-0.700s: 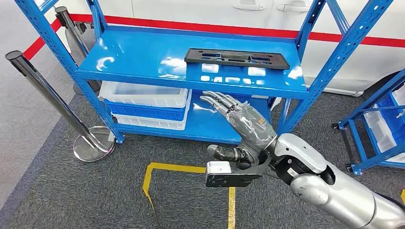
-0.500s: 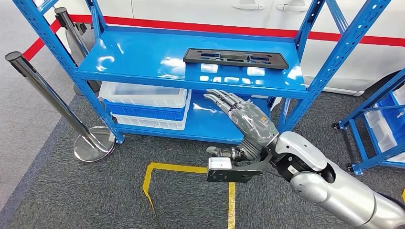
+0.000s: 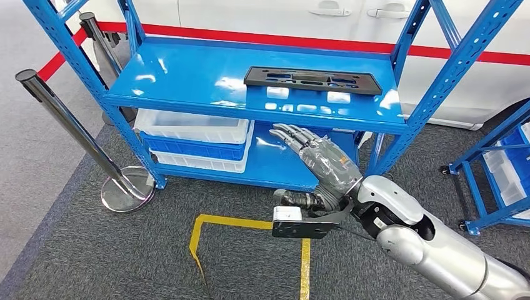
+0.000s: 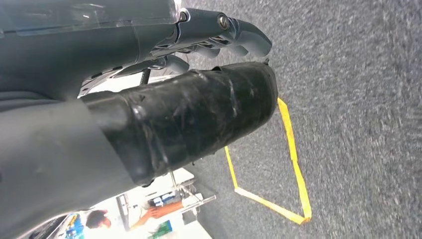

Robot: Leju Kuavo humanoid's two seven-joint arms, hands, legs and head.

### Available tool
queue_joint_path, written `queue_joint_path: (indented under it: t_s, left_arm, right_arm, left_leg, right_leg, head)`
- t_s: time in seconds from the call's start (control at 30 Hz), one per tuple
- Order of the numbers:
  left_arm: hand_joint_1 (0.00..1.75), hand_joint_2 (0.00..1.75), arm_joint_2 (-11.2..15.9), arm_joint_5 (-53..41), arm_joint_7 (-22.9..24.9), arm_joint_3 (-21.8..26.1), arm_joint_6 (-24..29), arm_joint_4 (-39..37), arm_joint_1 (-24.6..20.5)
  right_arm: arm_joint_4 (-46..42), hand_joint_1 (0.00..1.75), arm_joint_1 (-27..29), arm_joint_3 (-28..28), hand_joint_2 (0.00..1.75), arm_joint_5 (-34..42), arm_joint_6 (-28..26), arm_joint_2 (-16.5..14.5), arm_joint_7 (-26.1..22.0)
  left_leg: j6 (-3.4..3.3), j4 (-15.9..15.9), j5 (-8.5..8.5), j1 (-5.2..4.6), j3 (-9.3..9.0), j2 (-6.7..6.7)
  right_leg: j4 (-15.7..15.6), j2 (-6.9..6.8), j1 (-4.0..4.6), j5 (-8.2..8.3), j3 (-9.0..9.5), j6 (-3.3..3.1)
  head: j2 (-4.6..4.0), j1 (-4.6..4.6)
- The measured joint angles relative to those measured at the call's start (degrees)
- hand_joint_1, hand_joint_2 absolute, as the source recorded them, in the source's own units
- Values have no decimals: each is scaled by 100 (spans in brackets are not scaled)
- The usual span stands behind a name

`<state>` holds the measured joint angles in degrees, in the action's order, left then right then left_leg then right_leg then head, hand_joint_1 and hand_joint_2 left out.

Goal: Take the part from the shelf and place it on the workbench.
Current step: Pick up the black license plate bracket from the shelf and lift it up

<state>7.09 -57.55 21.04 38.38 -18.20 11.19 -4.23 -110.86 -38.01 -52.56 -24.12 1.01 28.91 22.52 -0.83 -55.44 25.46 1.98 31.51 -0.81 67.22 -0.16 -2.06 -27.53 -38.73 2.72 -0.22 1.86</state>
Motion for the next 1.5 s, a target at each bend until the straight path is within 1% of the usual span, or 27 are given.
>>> queue_joint_path:
  t_s: [0.03,0.1,0.23,0.27,0.33,0.4,0.43,0.47,0.57,0.6,0.67,0.7,0.73,0.8,0.87,0.9,0.93,0.97,1.0,1.07,1.13,1.2,1.27,1.33,1.4,1.43,1.5]
  left_arm:
    - [0,0,4,6,7,0,-11,0,2]
    - [0,0,8,30,19,0,-29,-1,-6]
    - [0,0,-5,68,31,0,-41,-4,-7]
    - [0,0,-5,70,32,0,-41,-4,-12]
    - [0,0,-5,73,37,0,-44,-4,-22]
    - [0,0,-5,76,44,0,-49,-5,-15]
    - [0,0,-5,79,47,0,-52,-6,-6]
    - [0,0,-5,79,33,0,-66,-7,0]
    - [0,0,-27,-73,-376,-17,-144,-7,-9]
    - [0,0,-79,-155,-700,-66,-206,-6,-3]
    - [0,0,-360,14,-1156,-254,-614,151,140]
    - [0,0,-533,428,-1045,-386,-981,393,330]
    - [0,0,-689,1037,-655,-544,-1346,784,568]
    - [0,0,-855,2516,590,-967,-1660,1717,1050]
    - [0,0,-809,3962,1398,-1574,-1098,2395,1253]
    - [0,0,-725,4585,1474,-1944,-639,2590,1251]
    - [0,0,-614,5114,1393,-2326,-204,2729,1203]
    - [0,0,-518,5537,1281,-2706,110,2815,1136]
    - [0,0,-435,5894,1144,-3093,318,2863,1059]
    - [0,0,-349,6449,846,-3840,527,2854,890]
    - [0,0,-335,6807,596,-4530,640,2764,733]
    - [0,0,-334,6999,431,-5072,705,2639,622]
    - [0,0,-325,7129,309,-5532,764,2496,542]
    - [0,0,-291,7241,208,-5930,833,2332,457]
    - [0,0,-254,7326,141,-6246,881,2176,394]
    - [0,0,-241,7351,123,-6354,892,2124,380]
    - [0,0,-228,7375,110,-6455,897,2076,369]
  right_arm:
    - [19,0,2,-5,0,-11,15,-13,-19]
    - [51,0,6,-22,0,-30,45,-49,-49]
    - [104,0,17,-42,0,-59,76,-143,-67]
    - [115,0,12,-43,0,-62,76,-165,-68]
    - [140,0,9,-47,0,-68,79,-207,-78]
    - [170,0,14,-68,87,-73,84,-246,-93]
    - [185,0,18,-84,131,-81,86,-266,-102]
    - [200,0,22,-104,175,-98,89,-285,-104]
    - [233,0,48,-140,175,-276,102,-344,16]
    - [239,0,81,-143,175,-412,115,-362,124]
    - [237,0,195,-143,175,-706,191,-381,345]
    - [223,0,260,-143,175,-828,245,-390,414]
    - [207,0,310,-143,175,-924,301,-401,446]
    - [185,0,333,-148,175,-1138,386,-437,456]
    - [213,0,293,-174,175,-1432,443,-486,437]
    - [245,0,273,-202,175,-1594,456,-523,419]
    - [290,0,256,-236,175,-1745,460,-566,391]
    - [354,0,233,-276,175,-1879,450,-621,357]
    - [444,0,201,-317,175,-2002,426,-687,318]
    - [695,0,119,-384,175,-2180,303,-829,238]
    - [972,0,51,-422,175,-2267,131,-961,164]
    - [1225,0,19,-438,175,-2292,2,-1062,111]
    - [1454,0,9,-445,175,-2302,-67,-1145,81]
    - [1638,0,-4,-447,175,-2281,-102,-1192,68]
    - [1776,0,-4,-446,175,-2221,-115,-1204,66]
    - [1820,0,1,-446,175,-2195,-116,-1211,65]
    - [1862,0,7,-447,175,-2174,-116,-1219,65]
  left_leg:
    - [49,-44,41,25,7,-15]
    - [154,-134,105,39,43,-39]
    - [294,-133,136,58,51,-35]
    - [313,-251,206,63,98,-10]
    - [318,-855,469,55,406,35]
    - [309,-1592,696,41,851,44]
    - [299,-1751,680,37,984,44]
    - [281,-1700,556,32,1011,44]
    - [199,-690,-44,-5,603,45]
    - [172,-438,-122,-26,486,43]
    - [117,-281,-87,-77,399,36]
    - [83,-263,-71,-90,379,41]
    - [50,-239,-58,-99,341,59]
    - [-12,-203,-37,-96,270,115]
    - [-58,-197,-24,-93,254,118]
    - [-77,-199,-19,-97,253,90]
    - [-93,-202,-11,-106,245,55]
    - [-103,-204,0,-118,230,21]
    - [-109,-206,11,-132,208,-5]
    - [-99,-209,36,-161,167,-34]
    - [-61,-218,50,-174,176,-40]
    - [-5,-212,46,-171,199,-29]
    - [52,-275,101,-161,224,-11]
    - [110,-702,325,-148,431,10]
    - [165,-1421,597,-131,829,28]
    - [184,-1690,673,-123,989,34]
    - [199,-1912,709,-119,1131,41]
  right_leg:
    - [-325,15,-17,161,145,32]
    - [-790,49,-11,304,361,12]
    - [-870,60,33,262,411,-194]
    - [-887,49,29,254,437,-245]
    - [-907,20,31,231,487,-322]
    - [-903,7,62,202,506,-364]
    - [-900,7,78,187,518,-373]
    - [-898,10,91,169,539,-374]
    - [-894,22,117,101,623,-325]
    - [-894,23,124,84,633,-292]
    - [-909,23,127,66,648,-217]
    - [-922,30,110,59,668,-178]
    - [-908,37,91,27,682,-146]
    - [-632,45,89,-166,575,-106]
    - [60,37,114,-484,220,-100]
    - [410,38,122,-587,18,-106]
    - [620,37,121,-594,-123,-116]
    - [633,37,119,-495,-171,-130]
    - [430,36,120,-302,-111,-151]
    - [-297,34,155,116,194,-237]
    - [-804,27,211,277,418,-323]
    - [-910,30,231,269,450,-360]
    - [-982,27,198,299,491,-389]
    - [-1046,6,159,313,550,-418]
    - [-1046,-8,154,294,567,-436]
    - [-1041,-12,155,284,569,-440]
    - [-1034,-13,155,273,571,-442]
  head:
    - [0,-2]
    - [0,-12]
    - [0,-3]
    - [0,6]
    - [0,26]
    - [0,32]
    - [0,32]
    - [0,32]
    - [0,38]
    - [0,41]
    - [0,44]
    - [0,44]
    - [0,43]
    - [0,22]
    - [0,-13]
    - [0,-21]
    - [0,-21]
    - [0,-18]
    - [0,-16]
    - [0,-15]
    - [0,-8]
    - [0,-1]
    - [0,2]
    - [0,10]
    - [0,14]
    - [0,14]
    - [0,15]
